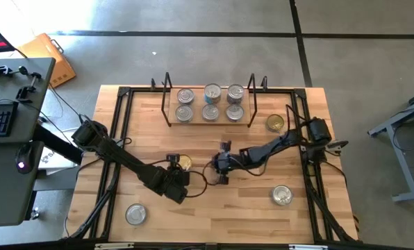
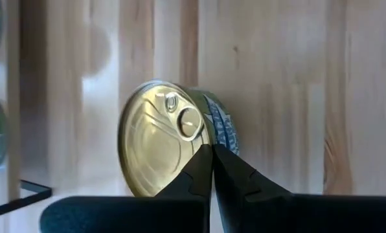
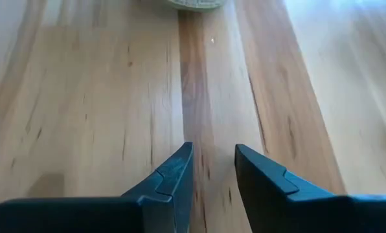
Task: Stack canned seafood by type on shelf
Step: Stack the green tuna can on top of the green tuna can on the shelf
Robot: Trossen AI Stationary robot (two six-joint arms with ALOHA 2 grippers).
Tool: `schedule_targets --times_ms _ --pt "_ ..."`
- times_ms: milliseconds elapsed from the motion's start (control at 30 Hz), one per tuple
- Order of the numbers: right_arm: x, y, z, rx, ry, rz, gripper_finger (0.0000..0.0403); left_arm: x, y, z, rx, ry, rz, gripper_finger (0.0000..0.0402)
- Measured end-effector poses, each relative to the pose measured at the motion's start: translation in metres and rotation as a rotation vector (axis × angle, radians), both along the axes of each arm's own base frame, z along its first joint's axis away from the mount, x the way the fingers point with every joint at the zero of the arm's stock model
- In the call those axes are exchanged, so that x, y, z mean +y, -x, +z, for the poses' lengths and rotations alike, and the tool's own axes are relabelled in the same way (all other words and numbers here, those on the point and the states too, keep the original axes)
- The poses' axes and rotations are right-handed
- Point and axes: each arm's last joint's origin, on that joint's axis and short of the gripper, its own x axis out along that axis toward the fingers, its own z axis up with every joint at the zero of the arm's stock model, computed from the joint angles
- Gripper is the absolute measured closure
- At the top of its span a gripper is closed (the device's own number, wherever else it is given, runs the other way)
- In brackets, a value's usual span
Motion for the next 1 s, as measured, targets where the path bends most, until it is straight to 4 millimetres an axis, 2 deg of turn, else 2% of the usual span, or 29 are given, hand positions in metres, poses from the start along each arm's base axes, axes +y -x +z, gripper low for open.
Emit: schedule_targets --times_ms 333,567,667,767,1000 --pt "-0.007 0.045 -0.013 -0.115 -0.092 -0.067 0.0295 0.01 -0.003 0.014 -0.066 -0.042 0.019 0.0401" --pt "-0.009 0.056 -0.017 -0.199 -0.121 -0.074 0.0295 0.033 -0.015 0.039 -0.193 -0.06 0.013 0.0401" --pt "-0.009 0.054 -0.015 -0.236 -0.128 -0.069 0.0295 0.054 -0.023 0.055 -0.251 -0.077 0.007 0.0401" --pt "-0.008 0.051 -0.012 -0.25 -0.123 -0.061 0.0295 0.085 -0.026 0.071 -0.263 -0.128 0.021 0.0401" --pt "-0.008 0.051 -0.012 -0.252 -0.113 -0.053 0.0295 0.159 -0.021 0.098 -0.222 -0.257 0.053 0.0401"
